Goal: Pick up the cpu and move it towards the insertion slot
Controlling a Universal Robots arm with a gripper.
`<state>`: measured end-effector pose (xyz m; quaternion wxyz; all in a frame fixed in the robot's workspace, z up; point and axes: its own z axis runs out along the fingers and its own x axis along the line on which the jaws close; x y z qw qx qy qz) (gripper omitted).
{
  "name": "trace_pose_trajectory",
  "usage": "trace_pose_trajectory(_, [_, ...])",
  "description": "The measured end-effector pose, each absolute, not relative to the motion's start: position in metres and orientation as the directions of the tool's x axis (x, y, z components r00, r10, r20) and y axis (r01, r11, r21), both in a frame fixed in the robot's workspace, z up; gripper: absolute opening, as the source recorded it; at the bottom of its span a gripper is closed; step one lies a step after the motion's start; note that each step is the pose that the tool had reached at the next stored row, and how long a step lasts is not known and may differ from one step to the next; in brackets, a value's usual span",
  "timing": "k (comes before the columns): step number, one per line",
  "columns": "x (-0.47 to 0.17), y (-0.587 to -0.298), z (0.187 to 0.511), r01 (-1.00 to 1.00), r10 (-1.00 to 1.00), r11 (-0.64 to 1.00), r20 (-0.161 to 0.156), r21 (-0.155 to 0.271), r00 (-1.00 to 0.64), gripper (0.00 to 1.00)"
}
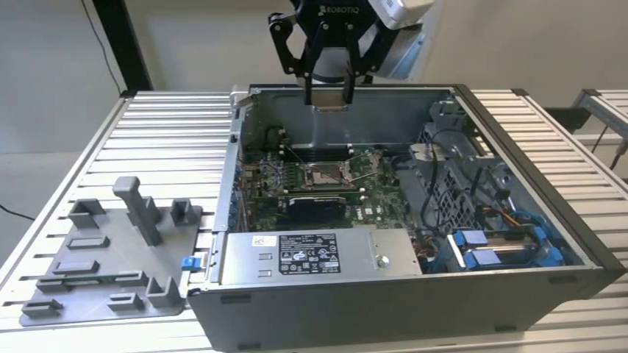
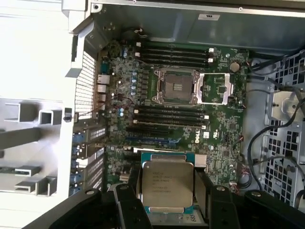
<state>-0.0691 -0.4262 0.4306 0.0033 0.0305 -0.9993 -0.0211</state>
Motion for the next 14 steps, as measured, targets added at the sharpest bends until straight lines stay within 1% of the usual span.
trace_pose_trajectory(14, [-0.072, -0.403, 0.427, -0.053, -0.053, 0.998, 0.005, 0.042, -0.999, 0.0])
